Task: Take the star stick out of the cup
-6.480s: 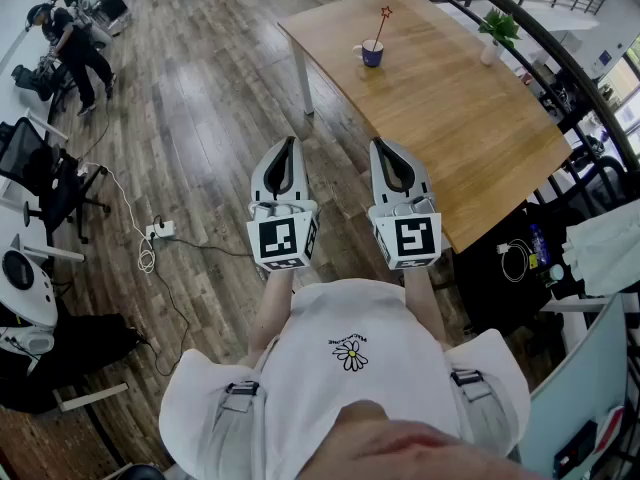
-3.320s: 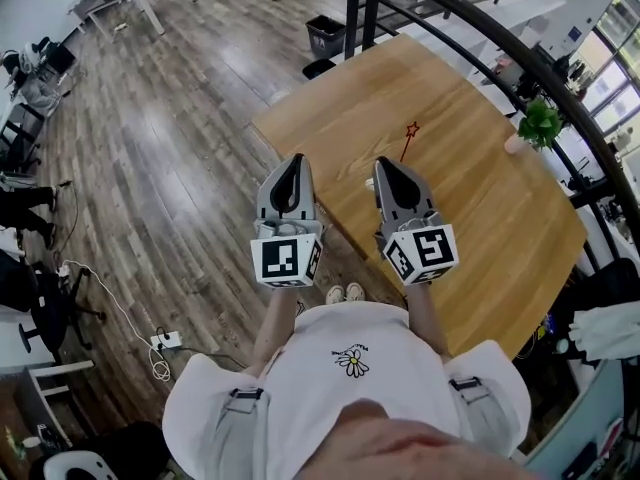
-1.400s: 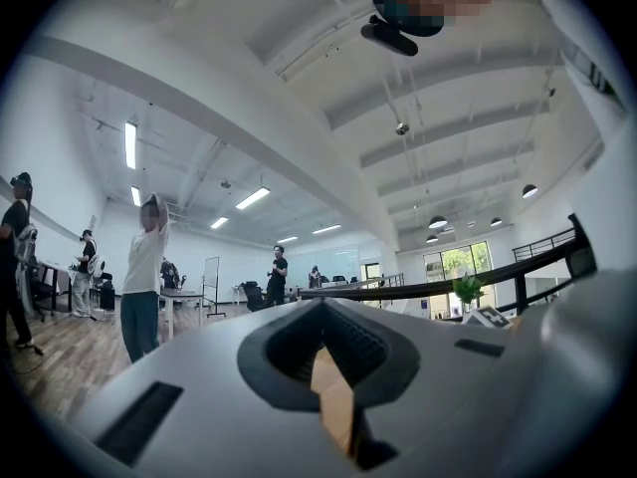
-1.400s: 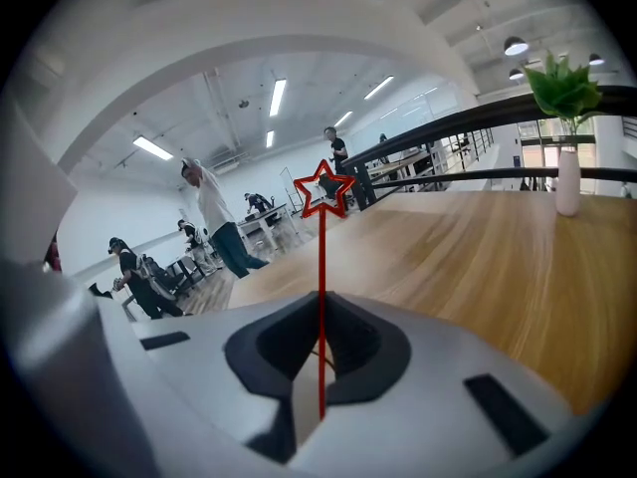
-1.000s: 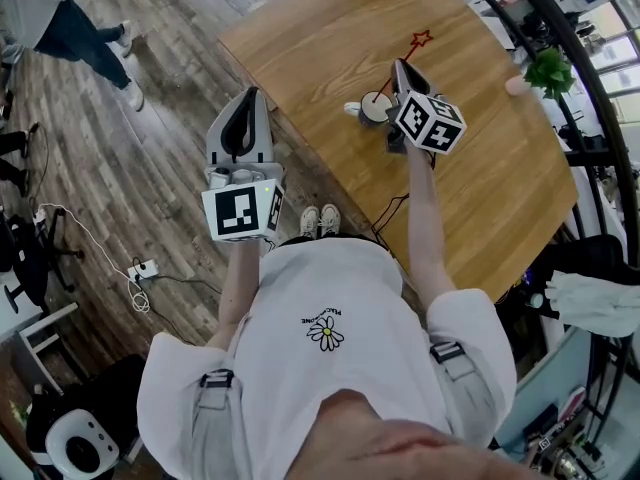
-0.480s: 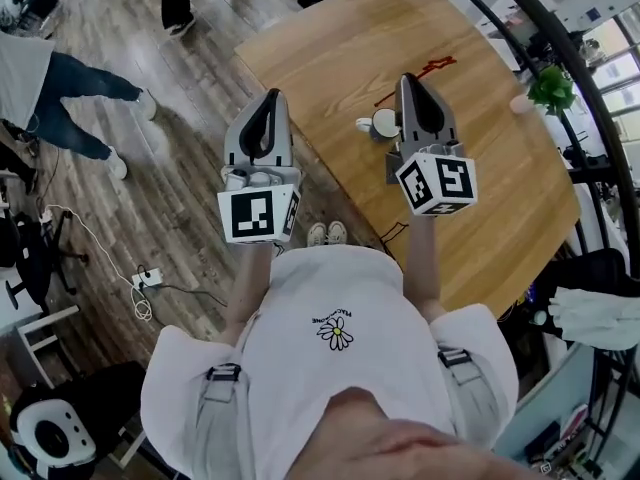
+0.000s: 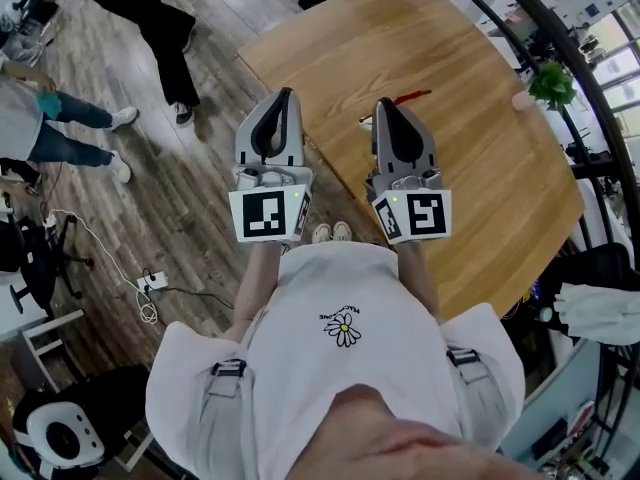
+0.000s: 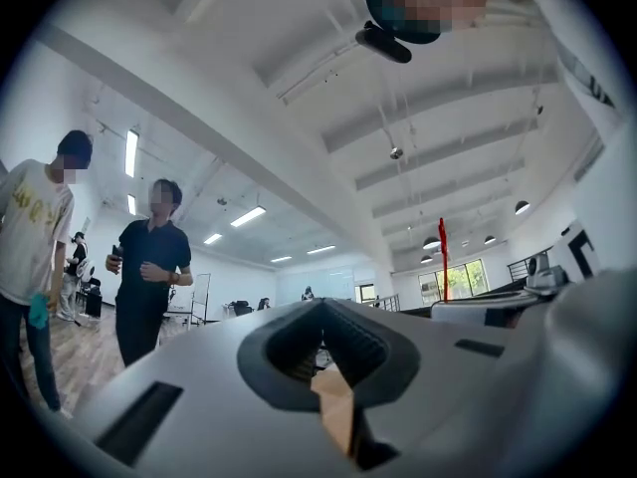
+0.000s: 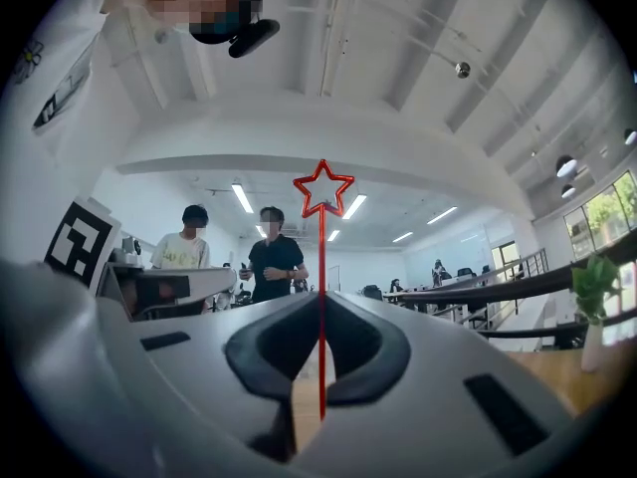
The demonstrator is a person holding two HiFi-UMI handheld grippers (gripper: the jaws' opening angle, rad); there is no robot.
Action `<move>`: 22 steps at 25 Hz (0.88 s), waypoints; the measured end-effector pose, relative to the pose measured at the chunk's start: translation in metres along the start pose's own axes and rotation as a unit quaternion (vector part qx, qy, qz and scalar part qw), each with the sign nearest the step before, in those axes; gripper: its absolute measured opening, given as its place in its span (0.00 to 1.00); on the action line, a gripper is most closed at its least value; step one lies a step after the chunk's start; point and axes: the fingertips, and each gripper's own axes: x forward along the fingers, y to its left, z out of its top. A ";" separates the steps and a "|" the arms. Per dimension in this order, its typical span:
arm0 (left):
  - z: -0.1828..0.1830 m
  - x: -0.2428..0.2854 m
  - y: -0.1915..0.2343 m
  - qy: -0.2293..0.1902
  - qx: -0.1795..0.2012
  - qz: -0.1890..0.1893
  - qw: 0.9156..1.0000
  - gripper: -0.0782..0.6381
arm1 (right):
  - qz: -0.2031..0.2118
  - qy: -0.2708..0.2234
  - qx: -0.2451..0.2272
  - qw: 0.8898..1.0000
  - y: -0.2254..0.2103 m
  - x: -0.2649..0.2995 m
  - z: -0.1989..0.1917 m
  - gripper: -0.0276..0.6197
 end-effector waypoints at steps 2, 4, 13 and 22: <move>-0.001 -0.001 0.000 0.000 -0.001 0.001 1.000 0.13 | -0.001 0.002 -0.002 1.000 0.000 0.000 -0.001 0.07; -0.002 -0.001 0.000 0.000 -0.001 0.002 1.000 0.13 | -0.003 0.001 -0.003 1.000 -0.002 0.001 -0.001 0.07; -0.002 -0.001 0.001 0.003 0.001 0.006 1.000 0.13 | -0.005 -0.006 -0.015 1.000 -0.004 -0.001 0.005 0.07; -0.004 -0.001 -0.002 0.008 0.004 0.007 1.000 0.13 | -0.008 -0.012 -0.010 1.000 -0.010 -0.005 0.010 0.07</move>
